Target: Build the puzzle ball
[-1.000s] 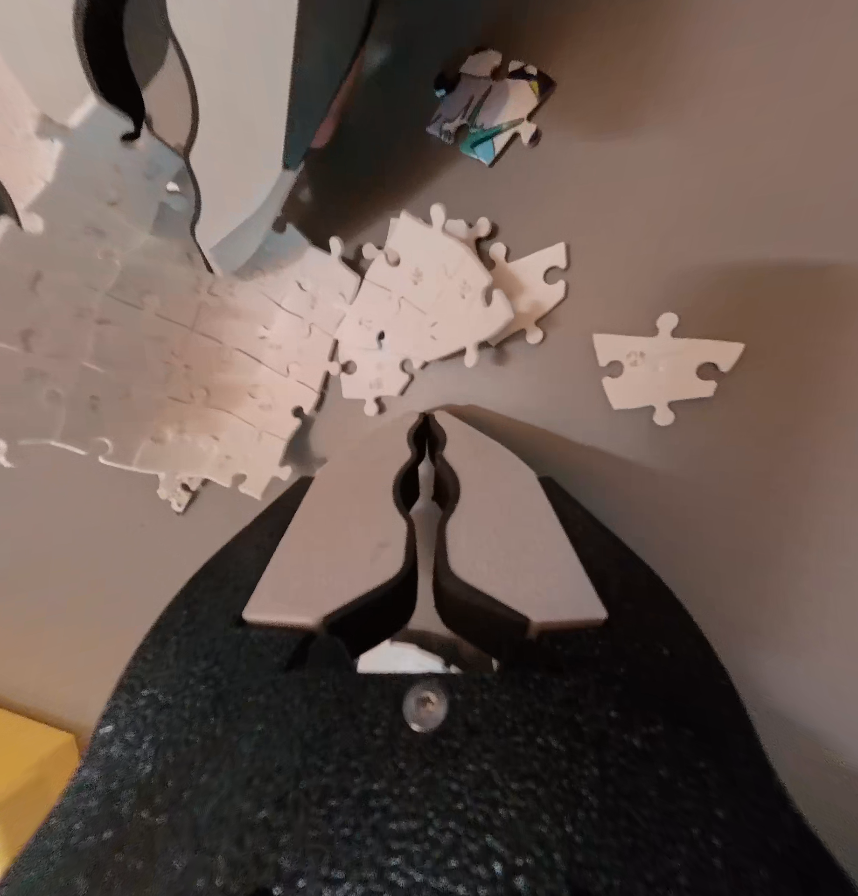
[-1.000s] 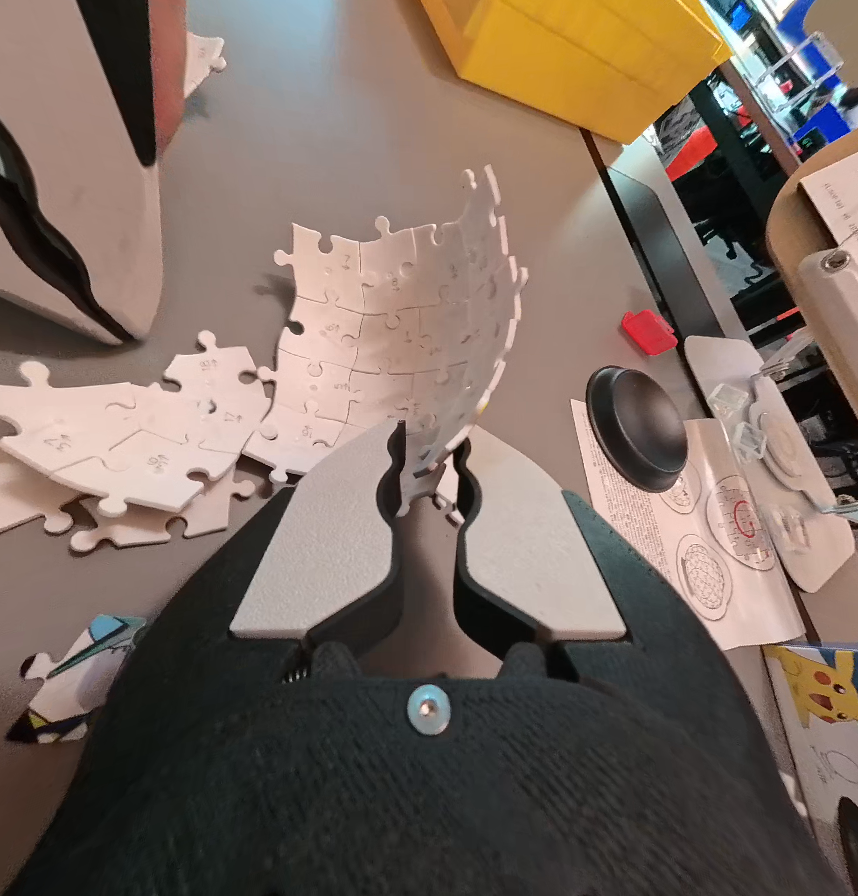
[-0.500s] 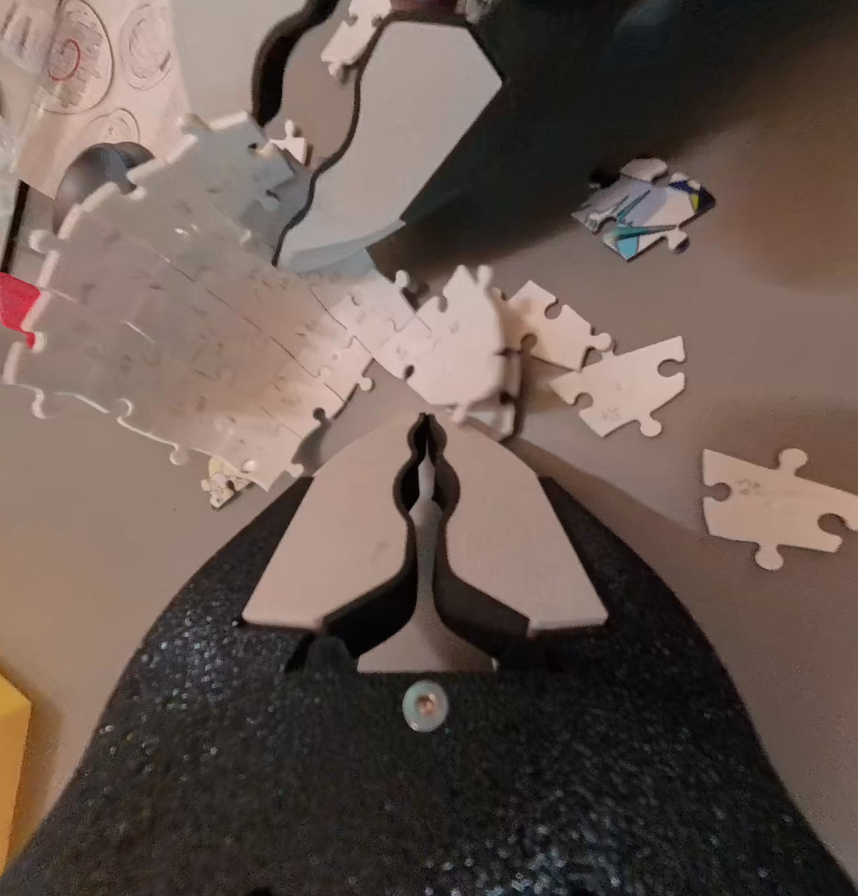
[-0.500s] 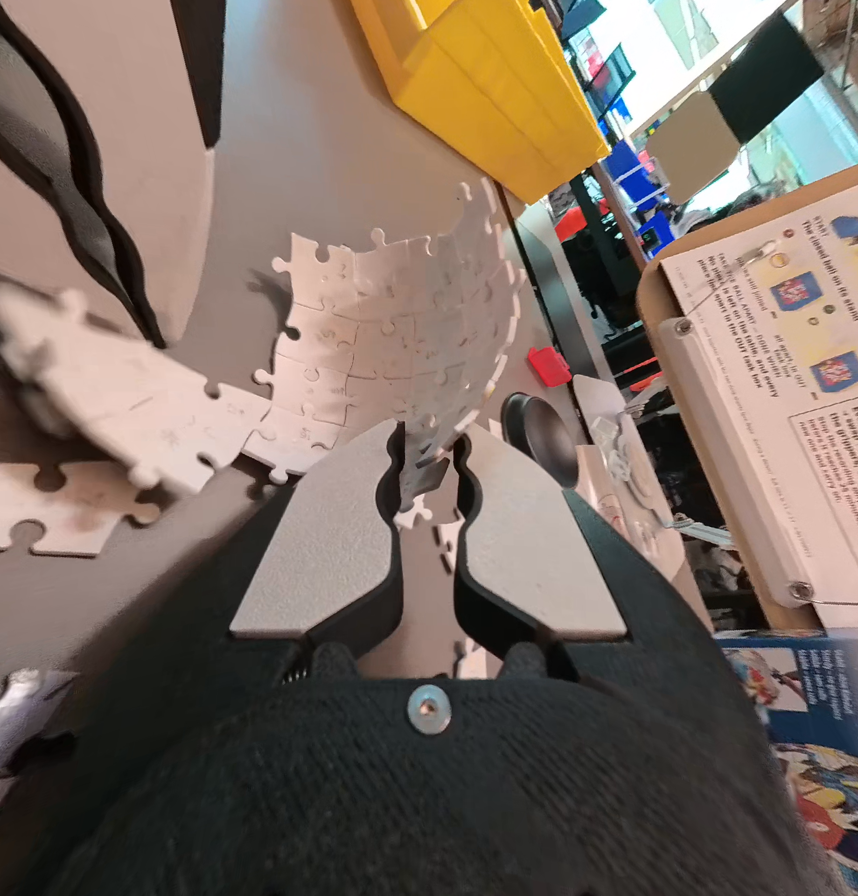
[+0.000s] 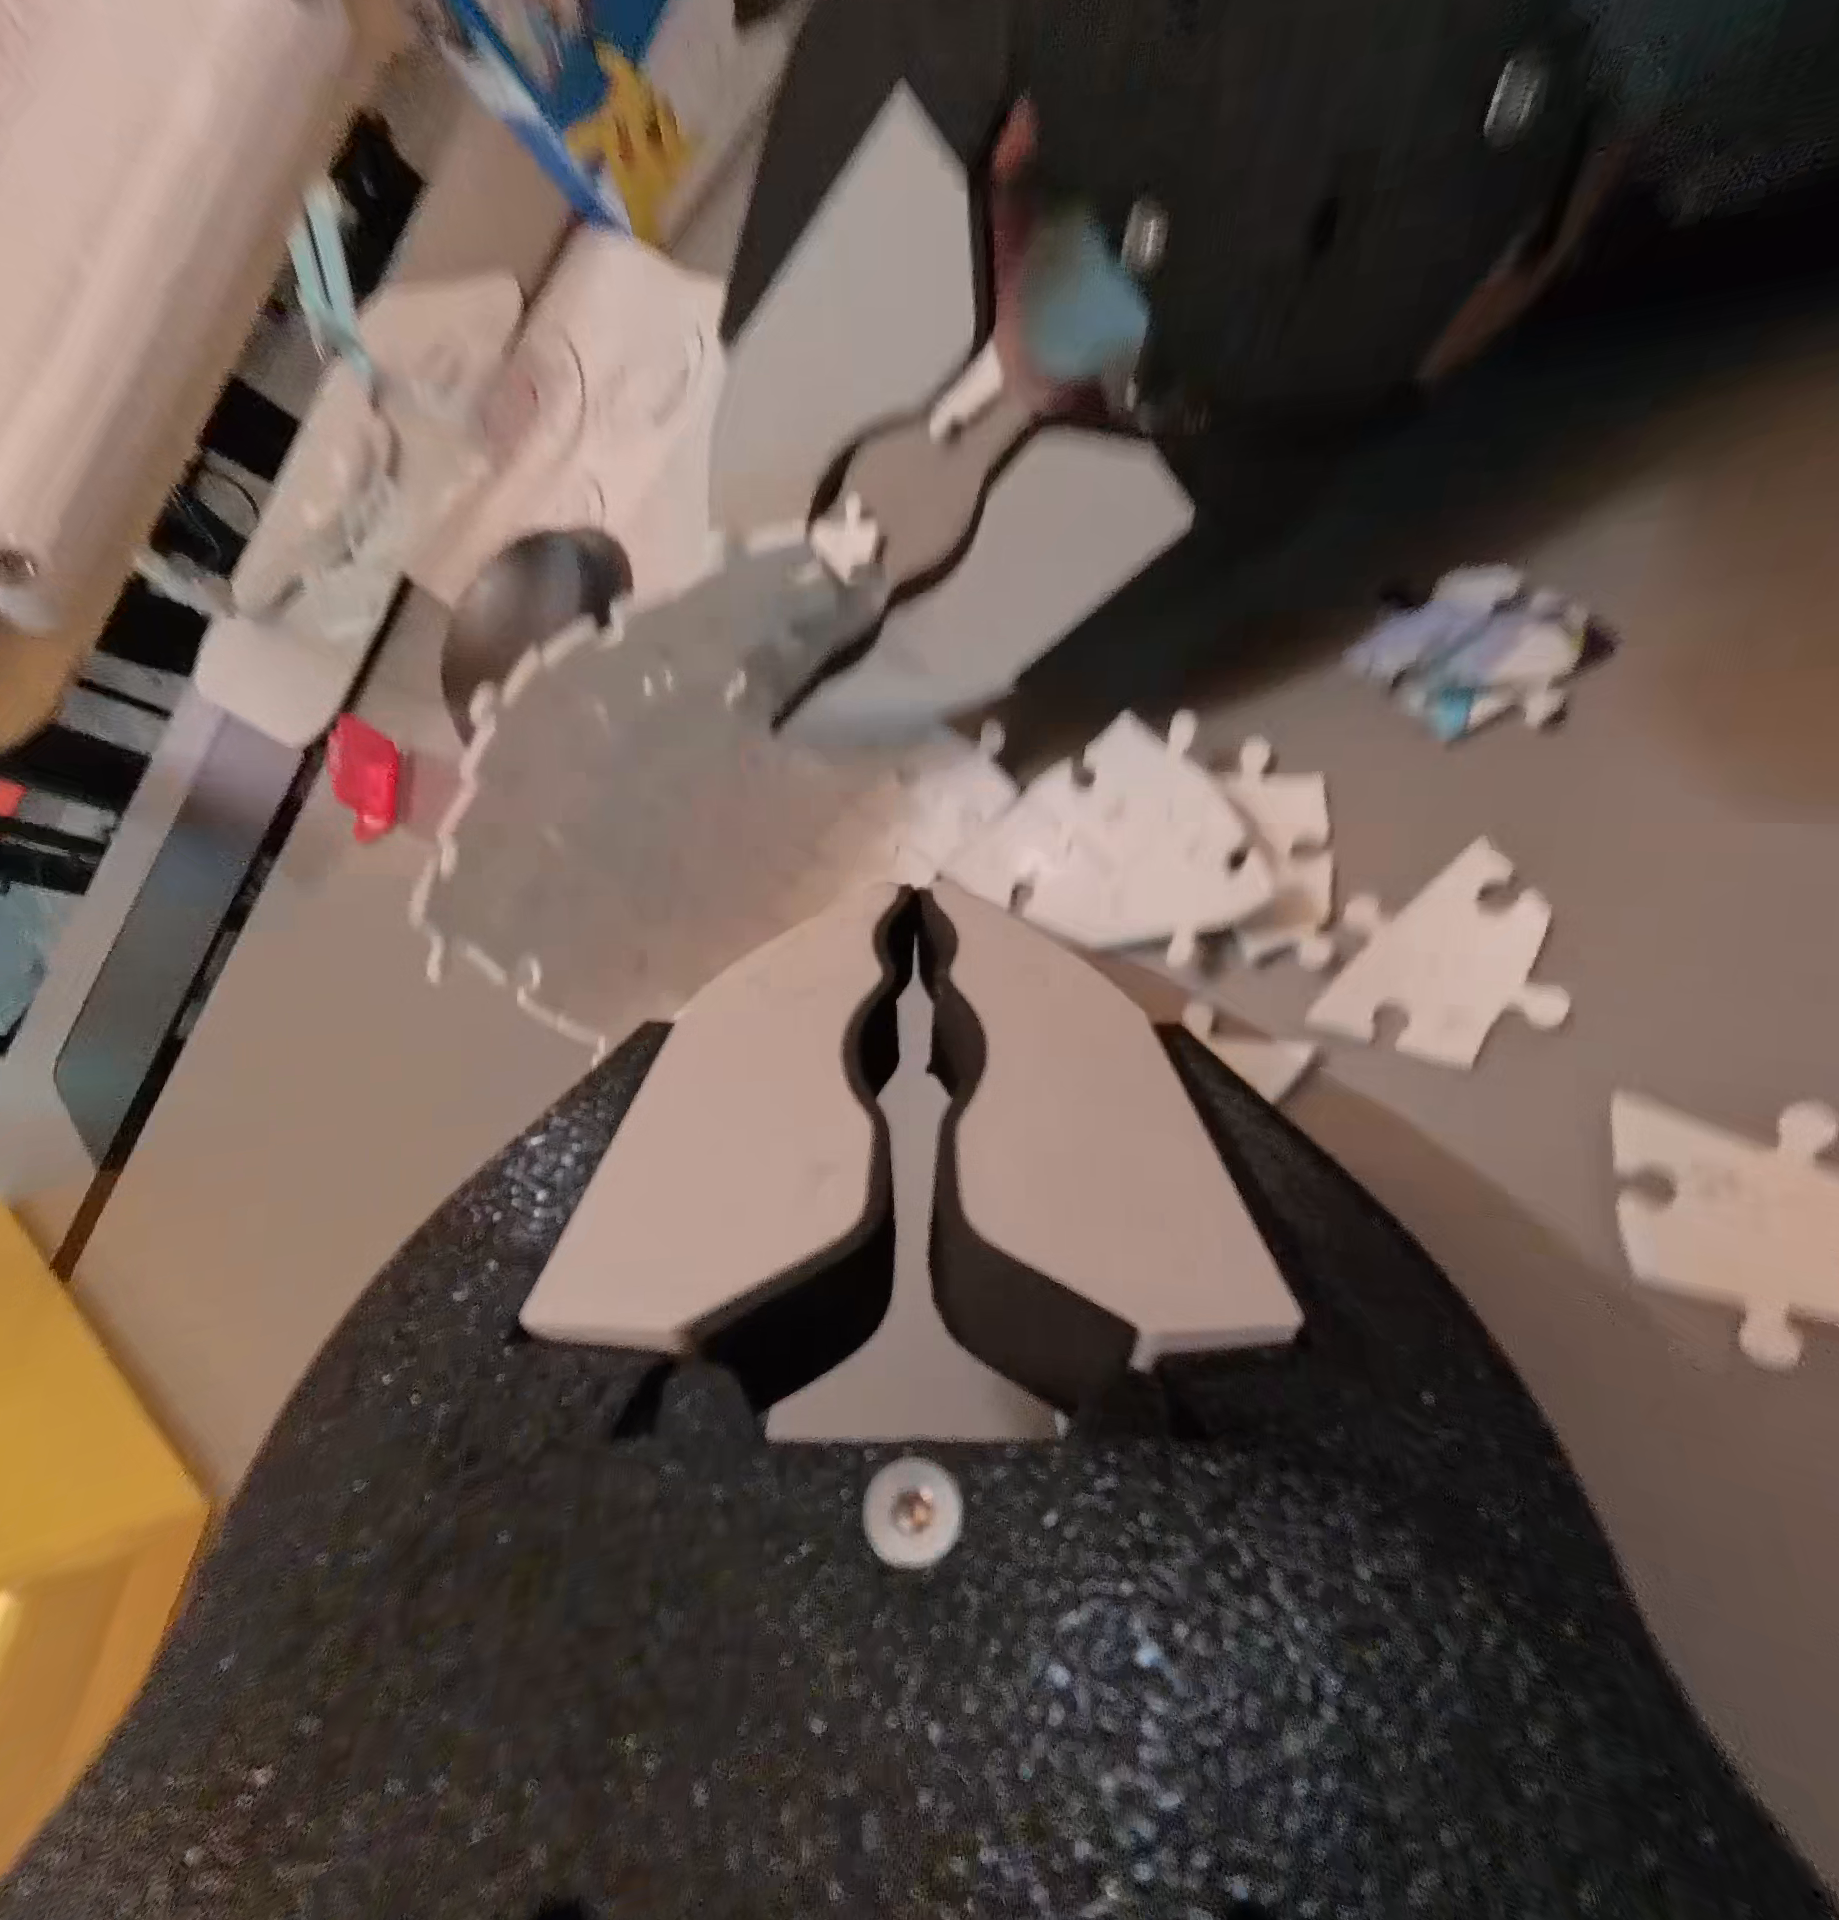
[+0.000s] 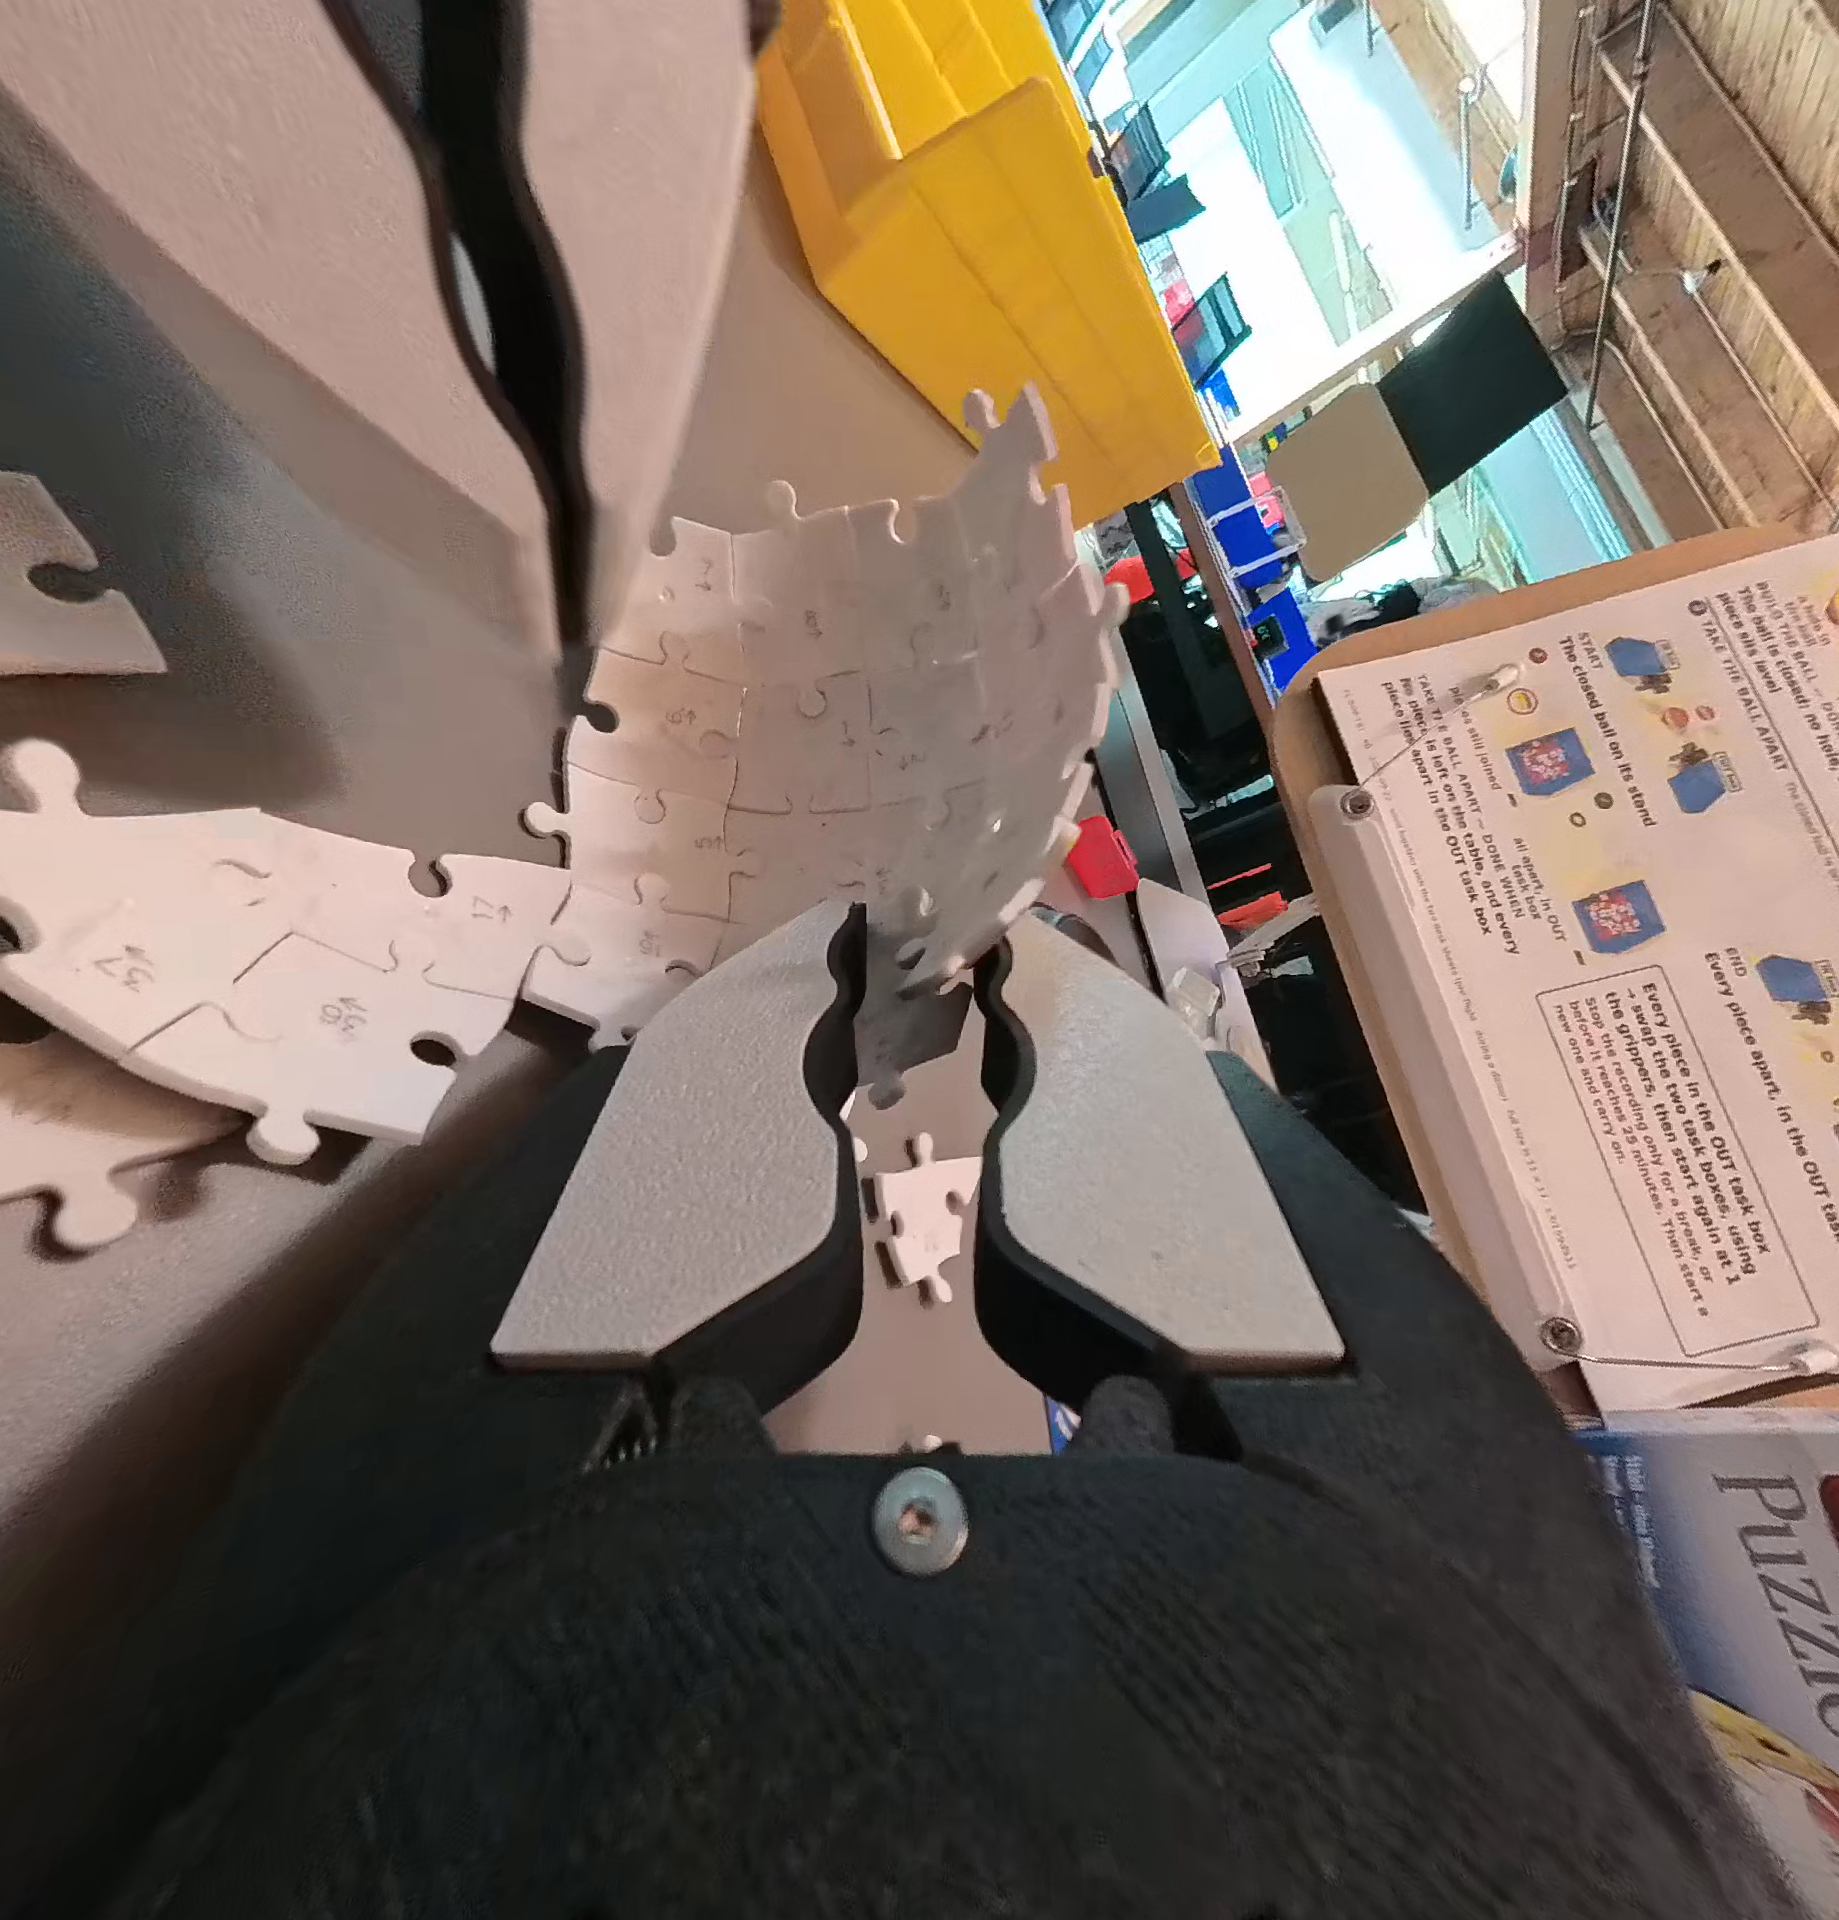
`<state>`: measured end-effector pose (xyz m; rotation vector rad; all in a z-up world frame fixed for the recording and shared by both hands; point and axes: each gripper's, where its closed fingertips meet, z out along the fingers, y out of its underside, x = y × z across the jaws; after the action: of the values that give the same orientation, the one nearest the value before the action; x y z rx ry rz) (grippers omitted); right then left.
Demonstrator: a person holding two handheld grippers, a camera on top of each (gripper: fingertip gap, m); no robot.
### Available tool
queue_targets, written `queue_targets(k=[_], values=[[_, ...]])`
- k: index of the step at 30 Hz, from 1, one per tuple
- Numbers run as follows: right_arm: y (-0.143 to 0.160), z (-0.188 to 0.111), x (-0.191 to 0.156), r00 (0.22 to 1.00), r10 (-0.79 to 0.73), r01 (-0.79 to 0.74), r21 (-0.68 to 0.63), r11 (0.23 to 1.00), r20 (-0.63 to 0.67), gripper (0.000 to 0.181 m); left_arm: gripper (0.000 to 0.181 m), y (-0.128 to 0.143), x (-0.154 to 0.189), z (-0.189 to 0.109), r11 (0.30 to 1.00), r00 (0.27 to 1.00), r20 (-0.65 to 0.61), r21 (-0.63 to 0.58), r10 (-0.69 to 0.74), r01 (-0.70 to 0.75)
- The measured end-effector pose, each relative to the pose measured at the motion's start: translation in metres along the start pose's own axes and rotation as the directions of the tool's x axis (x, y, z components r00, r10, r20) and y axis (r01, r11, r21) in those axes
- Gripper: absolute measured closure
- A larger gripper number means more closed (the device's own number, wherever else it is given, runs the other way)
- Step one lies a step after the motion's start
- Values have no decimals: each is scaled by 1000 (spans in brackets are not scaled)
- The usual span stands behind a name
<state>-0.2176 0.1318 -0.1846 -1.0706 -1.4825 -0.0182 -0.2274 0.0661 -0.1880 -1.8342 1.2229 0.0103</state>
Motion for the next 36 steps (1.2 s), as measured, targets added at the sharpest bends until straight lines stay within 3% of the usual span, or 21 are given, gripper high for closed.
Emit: queue_targets(k=[1, 8, 17, 22, 27, 30, 36], values=[[0, 0, 0, 1000, -9, 9, -2, 1000, -4, 161, 181, -4, 1, 5, 1000, 1000, 4, 11, -11, 11], [-1, -1, 0, 998, -49, 49, -6, 999, -30, 161, 181, 2, 6, 33, 995, 995, -49, -52, -83, 80], [-3, -2, 1, 997, -66, 67, 4, 998, -34, 161, 181, 9, 7, 40, 994, 998, -55, -107, 21, -27], [-2, -5, -1, 999, -38, 38, 8, 999, -20, 163, 181, 9, 10, 43, 972, 984, -52, -155, 168, -174], [-1, -8, 0, 999, -38, 38, 1, 999, -31, 165, 181, 9, 9, 42, 975, 985, -38, -138, 170, -173], [-1, -9, -1, 999, -29, 30, 4, 1000, -27, 165, 181, 9, 5, 36, 989, 994, 6, -97, 111, -110], [-2, -9, -2, 1000, 0, 0, 16, 1000, -19, 167, 181, 13, -27, 6, 986, 977, 134, -9, -166, 169]])
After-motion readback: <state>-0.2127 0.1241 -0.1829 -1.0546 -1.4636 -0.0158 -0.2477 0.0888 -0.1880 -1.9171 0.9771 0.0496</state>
